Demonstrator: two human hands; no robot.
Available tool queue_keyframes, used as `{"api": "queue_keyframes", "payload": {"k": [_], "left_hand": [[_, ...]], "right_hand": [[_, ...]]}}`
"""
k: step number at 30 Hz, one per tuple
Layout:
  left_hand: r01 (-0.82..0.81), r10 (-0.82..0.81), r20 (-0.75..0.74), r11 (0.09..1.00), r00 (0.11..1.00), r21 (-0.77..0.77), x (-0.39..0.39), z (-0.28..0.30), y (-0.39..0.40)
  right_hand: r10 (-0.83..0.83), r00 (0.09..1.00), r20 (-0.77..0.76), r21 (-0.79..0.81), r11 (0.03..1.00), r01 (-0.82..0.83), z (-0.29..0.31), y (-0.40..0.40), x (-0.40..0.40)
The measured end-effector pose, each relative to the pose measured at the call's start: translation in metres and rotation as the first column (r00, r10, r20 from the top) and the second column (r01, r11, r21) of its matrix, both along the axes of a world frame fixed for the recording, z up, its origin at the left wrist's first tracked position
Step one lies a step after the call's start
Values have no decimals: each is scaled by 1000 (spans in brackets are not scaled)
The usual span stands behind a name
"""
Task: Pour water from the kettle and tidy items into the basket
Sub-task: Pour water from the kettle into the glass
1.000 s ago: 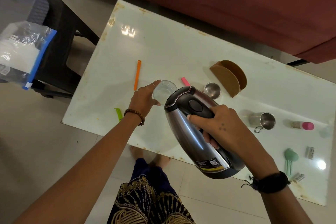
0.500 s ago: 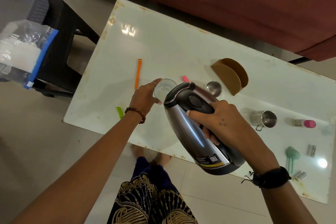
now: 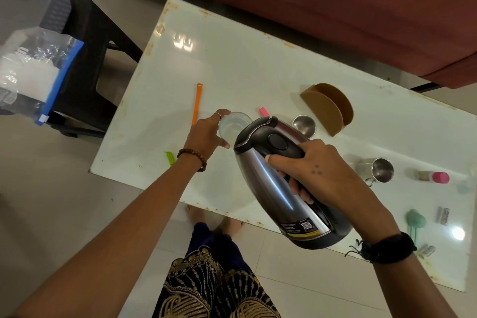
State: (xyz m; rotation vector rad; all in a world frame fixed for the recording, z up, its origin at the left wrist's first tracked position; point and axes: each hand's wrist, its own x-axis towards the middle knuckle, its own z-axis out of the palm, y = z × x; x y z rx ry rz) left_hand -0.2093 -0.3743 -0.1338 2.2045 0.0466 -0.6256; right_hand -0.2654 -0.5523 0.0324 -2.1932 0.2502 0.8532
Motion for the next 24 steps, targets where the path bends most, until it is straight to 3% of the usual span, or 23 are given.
{"api": "queue_keyframes", "payload": {"k": [4, 16, 24], "left_hand": [[-26, 25, -20, 999, 999, -40, 1, -2, 1], [-38, 36, -31, 998, 999, -59, 2, -3, 0], [-36, 35, -23, 998, 999, -57, 1, -2, 0]], "right_hand": [[-118, 992, -38, 25, 993, 119, 0, 0, 1], [-65, 998, 9, 4, 998, 65, -7, -2, -1], [-47, 997, -65, -23, 999, 45, -4, 1, 5]]}}
